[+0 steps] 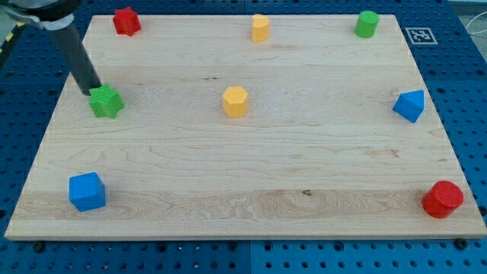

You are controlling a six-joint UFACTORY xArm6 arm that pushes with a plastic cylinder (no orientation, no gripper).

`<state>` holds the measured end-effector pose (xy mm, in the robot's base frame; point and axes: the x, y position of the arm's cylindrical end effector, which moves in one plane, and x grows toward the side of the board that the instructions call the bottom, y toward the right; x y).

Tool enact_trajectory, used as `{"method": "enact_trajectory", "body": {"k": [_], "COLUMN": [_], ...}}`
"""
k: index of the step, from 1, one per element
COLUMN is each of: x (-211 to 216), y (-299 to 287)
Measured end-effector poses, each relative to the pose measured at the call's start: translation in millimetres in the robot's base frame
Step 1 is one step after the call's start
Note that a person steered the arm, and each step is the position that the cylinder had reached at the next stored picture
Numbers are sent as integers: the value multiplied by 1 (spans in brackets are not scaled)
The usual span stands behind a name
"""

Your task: Push the green star slightly right

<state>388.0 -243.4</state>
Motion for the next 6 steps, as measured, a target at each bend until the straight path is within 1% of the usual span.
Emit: {"method": "enact_trajectory", "body": {"k": [2, 3, 4, 6], "x": [0, 3, 11, 23], "y": [-52, -58, -41, 40]}}
